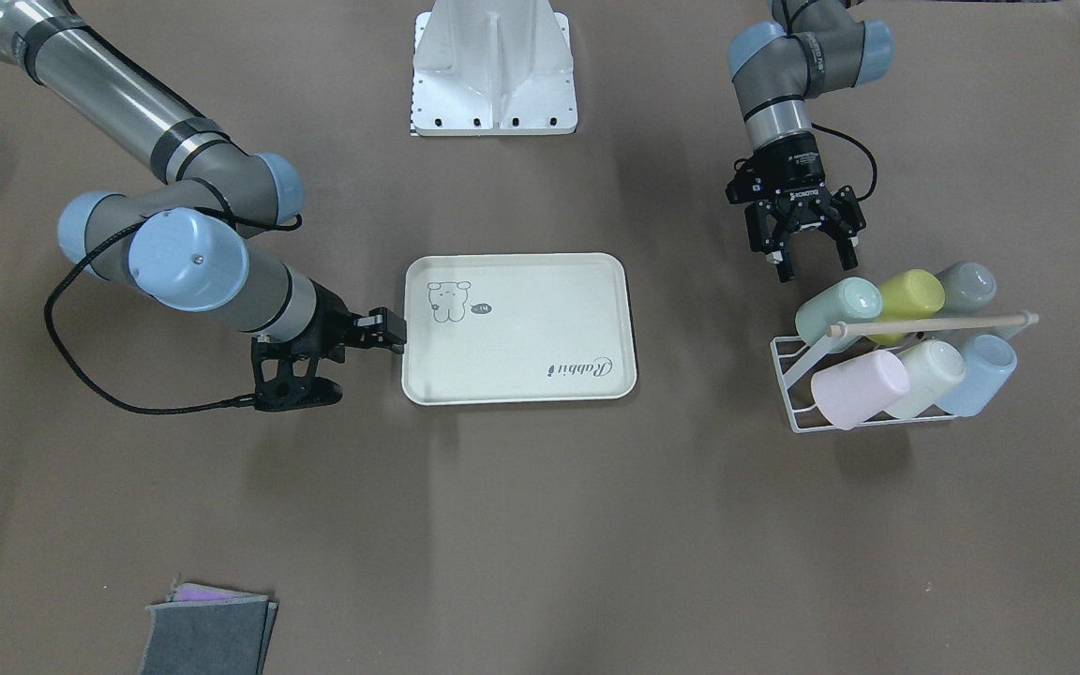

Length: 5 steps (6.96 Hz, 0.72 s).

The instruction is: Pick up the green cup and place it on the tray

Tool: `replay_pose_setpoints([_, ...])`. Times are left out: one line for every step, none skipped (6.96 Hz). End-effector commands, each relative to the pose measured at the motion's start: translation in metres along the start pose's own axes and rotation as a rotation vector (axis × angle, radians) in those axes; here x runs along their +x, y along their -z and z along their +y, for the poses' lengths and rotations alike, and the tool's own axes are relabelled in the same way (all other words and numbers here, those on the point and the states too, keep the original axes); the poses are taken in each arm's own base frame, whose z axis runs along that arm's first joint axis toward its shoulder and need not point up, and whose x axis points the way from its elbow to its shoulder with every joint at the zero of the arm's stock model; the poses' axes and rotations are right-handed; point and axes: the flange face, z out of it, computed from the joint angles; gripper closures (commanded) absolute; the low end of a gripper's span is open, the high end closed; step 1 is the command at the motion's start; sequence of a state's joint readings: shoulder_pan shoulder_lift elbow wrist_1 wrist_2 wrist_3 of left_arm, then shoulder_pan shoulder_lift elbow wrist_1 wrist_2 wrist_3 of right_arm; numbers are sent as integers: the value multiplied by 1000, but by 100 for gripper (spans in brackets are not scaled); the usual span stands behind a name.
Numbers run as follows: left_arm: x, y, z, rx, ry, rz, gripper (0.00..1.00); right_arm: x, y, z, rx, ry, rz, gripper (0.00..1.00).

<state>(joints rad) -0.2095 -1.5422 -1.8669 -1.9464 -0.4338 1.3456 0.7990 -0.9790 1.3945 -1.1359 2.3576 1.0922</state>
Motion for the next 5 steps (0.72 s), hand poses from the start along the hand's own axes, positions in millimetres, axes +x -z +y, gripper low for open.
replay_pose_setpoints([5, -9, -1, 3, -3, 14, 2, 54, 49, -2, 37, -23, -15, 15])
replay_pose_setpoints([6, -10, 0, 7, -2, 18, 2, 75, 72, -4, 62, -3, -18, 15])
replay_pose_setpoints([8, -14, 2, 6, 1, 27, 2, 98, 86, -1, 76, -21, -14, 15])
replay_pose_setpoints([6, -16, 2, 7, 3, 27, 2, 115, 89, -2, 82, -27, -2, 15])
replay_pose_setpoints([4, -19, 2, 3, 6, 30, 2, 147, 102, 1, 99, -15, 12, 15])
